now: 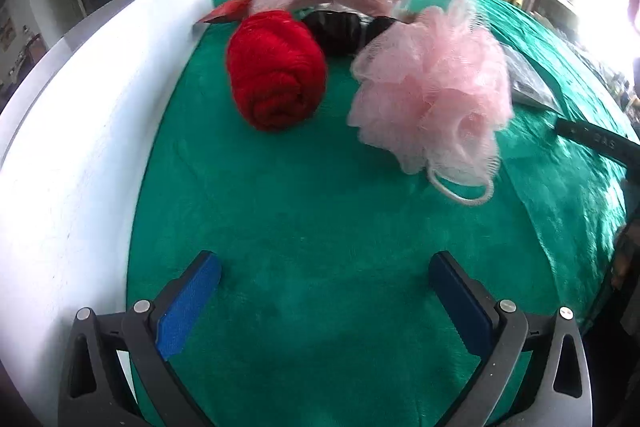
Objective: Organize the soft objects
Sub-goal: 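Grasp the pink mesh loofah with the left gripper while the right gripper approaches the white packet, then grasp the white snack packet with the right gripper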
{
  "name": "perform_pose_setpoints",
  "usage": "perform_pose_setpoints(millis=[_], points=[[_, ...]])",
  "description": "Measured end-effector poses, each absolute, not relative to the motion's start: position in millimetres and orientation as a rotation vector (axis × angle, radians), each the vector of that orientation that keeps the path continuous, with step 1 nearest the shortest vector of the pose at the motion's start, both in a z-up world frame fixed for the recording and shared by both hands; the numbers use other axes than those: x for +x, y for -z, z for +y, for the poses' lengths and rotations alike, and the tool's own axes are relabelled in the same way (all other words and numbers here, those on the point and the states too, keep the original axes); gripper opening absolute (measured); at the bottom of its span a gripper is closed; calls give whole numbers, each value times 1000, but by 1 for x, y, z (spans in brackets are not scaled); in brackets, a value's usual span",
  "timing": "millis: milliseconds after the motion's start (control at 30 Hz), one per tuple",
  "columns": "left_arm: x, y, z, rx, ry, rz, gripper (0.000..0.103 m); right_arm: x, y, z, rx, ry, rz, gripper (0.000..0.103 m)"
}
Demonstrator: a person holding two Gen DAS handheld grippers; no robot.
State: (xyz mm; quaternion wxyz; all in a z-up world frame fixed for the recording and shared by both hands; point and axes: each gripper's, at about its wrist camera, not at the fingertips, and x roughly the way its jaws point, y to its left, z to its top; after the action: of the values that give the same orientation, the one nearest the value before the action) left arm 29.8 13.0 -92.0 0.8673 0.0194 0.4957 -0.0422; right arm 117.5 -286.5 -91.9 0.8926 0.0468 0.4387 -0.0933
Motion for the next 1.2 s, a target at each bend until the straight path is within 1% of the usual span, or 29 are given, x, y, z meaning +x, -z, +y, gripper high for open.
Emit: perform_pose_setpoints(millis=[133,200,300,367,400,433,500,533,567,600,767,800,867,933,967,1067,1200], points=[[33,55,-20,144,199,899,103,117,92,-286,96,195,910,96],[47,40,-34,168,215,864,103,117,92,-286,96,195,910,96],[80,36,-44,157,213,859,103,117,92,-286,95,195,910,96],[103,47,-46,157,183,906,103,117,92,-286,95,195,910,96],[110,53,-45,144,189,935,101,117,92,-286,95,195,910,96],[112,55,-43,121,209,954,96,117,92,-286,95,195,910,96],[105,59,-35,60,275,966,48,117,92,-286,95,196,910,96],[99,61,-31,47,283,970,46,117,92,-286,94,196,910,96],[92,60,-27,35,289,965,40,117,92,-287,94,197,910,96],[83,59,-23,21,302,963,37,117,92,-287,94,197,910,96],[47,51,-1,-26,354,965,37,117,92,-287,110,189,915,96],[41,48,4,-30,359,960,37,116,89,-290,155,180,916,96],[32,49,11,-47,368,952,36,110,75,-300,298,120,857,96],[28,51,13,-59,367,944,36,118,60,-300,348,100,821,96],[28,52,14,-62,367,939,36,129,54,-296,348,78,832,96],[26,51,18,-82,367,927,36,177,51,-277,340,-14,939,95],[24,47,25,-104,366,910,36,228,74,-246,245,-34,1117,94]])
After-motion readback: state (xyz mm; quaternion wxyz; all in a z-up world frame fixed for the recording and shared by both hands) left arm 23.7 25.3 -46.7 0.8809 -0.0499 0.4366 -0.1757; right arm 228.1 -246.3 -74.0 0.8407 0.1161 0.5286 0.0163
